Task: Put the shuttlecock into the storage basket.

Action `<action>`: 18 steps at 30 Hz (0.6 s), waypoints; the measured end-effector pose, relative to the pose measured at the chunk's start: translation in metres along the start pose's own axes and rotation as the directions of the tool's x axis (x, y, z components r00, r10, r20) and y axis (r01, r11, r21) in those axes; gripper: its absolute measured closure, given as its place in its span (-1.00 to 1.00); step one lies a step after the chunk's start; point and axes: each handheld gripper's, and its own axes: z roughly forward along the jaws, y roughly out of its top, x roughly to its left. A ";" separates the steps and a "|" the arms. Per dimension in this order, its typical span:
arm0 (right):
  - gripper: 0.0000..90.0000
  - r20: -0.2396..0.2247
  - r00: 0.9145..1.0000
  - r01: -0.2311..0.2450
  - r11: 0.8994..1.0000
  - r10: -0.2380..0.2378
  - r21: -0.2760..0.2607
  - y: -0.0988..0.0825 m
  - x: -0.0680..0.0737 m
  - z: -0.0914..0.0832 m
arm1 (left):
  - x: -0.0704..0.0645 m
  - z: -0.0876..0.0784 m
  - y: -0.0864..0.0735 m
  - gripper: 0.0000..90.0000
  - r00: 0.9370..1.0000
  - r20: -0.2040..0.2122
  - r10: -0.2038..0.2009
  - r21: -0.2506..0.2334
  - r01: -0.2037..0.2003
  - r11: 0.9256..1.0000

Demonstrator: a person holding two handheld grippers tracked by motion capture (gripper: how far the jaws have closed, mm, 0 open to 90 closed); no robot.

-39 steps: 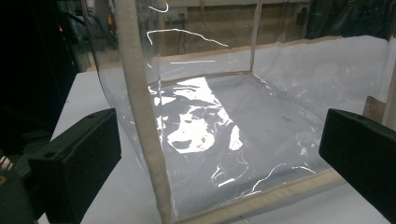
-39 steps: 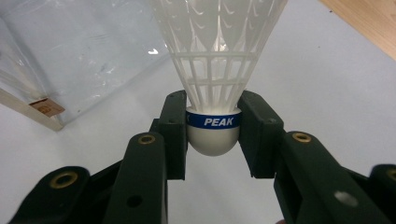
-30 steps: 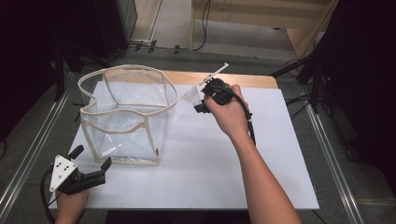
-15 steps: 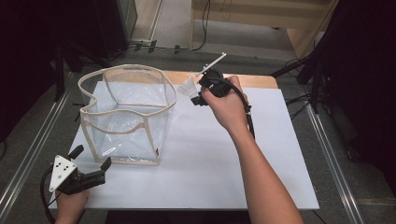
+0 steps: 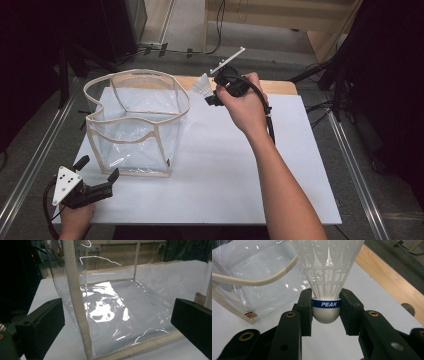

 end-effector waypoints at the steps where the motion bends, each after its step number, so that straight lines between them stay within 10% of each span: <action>1: 0.39 0.000 1.000 -0.001 1.000 0.001 -0.003 0.001 0.000 -0.001 | 0.000 0.000 0.000 -1.00 1.000 0.000 -0.001 -0.001 0.001 1.000; 18: 0.39 -0.017 0.999 0.035 0.998 -0.035 -0.043 0.018 0.011 -0.005 | -0.001 0.000 0.000 -1.00 1.000 0.000 -0.003 0.000 0.003 1.000</action>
